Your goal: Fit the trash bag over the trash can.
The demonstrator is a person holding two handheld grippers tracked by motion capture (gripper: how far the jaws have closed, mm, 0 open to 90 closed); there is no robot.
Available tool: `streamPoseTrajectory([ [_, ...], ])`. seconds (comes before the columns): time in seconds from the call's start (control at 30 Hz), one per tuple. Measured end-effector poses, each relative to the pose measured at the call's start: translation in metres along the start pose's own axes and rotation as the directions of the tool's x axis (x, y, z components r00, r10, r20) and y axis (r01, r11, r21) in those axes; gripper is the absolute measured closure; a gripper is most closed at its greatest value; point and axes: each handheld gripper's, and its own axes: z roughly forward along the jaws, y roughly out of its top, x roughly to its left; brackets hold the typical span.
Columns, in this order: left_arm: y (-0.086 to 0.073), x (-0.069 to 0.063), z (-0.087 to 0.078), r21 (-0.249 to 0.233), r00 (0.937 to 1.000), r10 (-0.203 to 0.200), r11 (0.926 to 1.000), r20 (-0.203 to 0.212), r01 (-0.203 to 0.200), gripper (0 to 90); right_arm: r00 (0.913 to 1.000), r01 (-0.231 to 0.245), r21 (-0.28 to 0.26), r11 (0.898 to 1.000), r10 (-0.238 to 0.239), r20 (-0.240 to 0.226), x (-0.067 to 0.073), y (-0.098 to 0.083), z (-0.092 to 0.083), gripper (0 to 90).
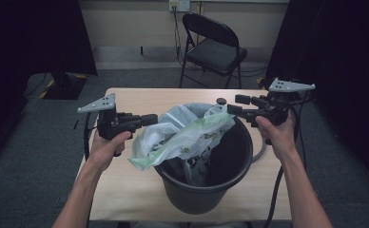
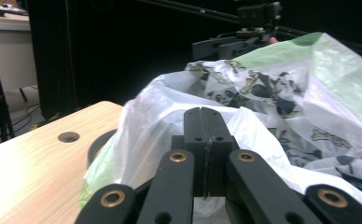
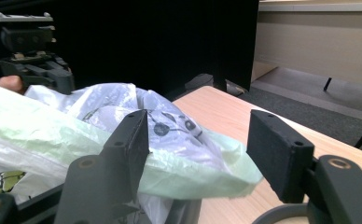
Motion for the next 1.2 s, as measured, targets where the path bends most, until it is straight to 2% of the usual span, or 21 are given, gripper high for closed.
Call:
streamPoseTrajectory([
  [0.3,-0.005,-0.018,-0.007,0.001,0.9992,0.019,0.9998,0.036,-0.019,90.0,1.0000,-0.006,0.013,1.000,0.006,0.006,-0.001,-0.004,-0.003,37.8],
  [0.43,-0.008,-0.031,-0.007,0.011,0.9966,0.029,0.9995,0.078,-0.030,90.0,0.9999,-0.008,0.007,1.000,0.008,0.008,-0.002,-0.003,-0.004,37.6],
  [0.53,-0.009,-0.042,-0.007,0.032,0.9926,0.053,0.9979,0.109,-0.057,90.0,0.9999,-0.010,0.007,1.000,0.010,0.009,-0.002,-0.002,-0.003,37.6],
  [0.63,-0.007,-0.050,-0.004,0.054,0.9888,0.076,0.9950,0.128,-0.084,87.7,1.0000,-0.009,0.010,1.000,0.009,0.004,-0.001,-0.001,0.000,37.6],
  [0.7,-0.005,-0.052,-0.003,0.054,0.9886,0.086,0.9942,0.123,-0.093,81.2,1.0000,-0.005,0.011,1.000,0.005,-0.002,0.000,0.000,0.003,37.7],
  [0.8,0.002,-0.047,-0.003,0.022,0.9911,0.077,0.9966,0.109,-0.080,73.1,0.9999,-0.002,0.014,1.000,0.002,-0.010,0.002,0.001,0.006,38.1],
  [0.9,0.010,-0.037,0.000,0.005,0.9953,0.065,0.9979,0.072,-0.065,67.5,0.9998,0.000,0.020,1.000,0.000,-0.017,0.002,0.000,0.008,38.9],
  [1.03,0.022,-0.012,0.015,0.020,0.9994,0.030,0.9993,0.014,-0.031,61.0,0.9997,-0.001,0.023,1.000,0.002,-0.025,0.002,-0.001,0.009,40.1],
  [1.1,0.025,0.001,0.025,0.042,0.9996,0.012,0.9991,-0.025,-0.011,58.9,0.9997,-0.003,0.021,1.000,0.003,-0.025,0.001,-0.002,0.009,40.1],
  [1.2,0.026,0.019,0.037,0.040,0.9984,-0.022,0.9989,-0.052,0.024,58.0,0.9997,-0.005,0.020,1.000,0.005,-0.025,0.000,-0.002,0.009,40.0],
])
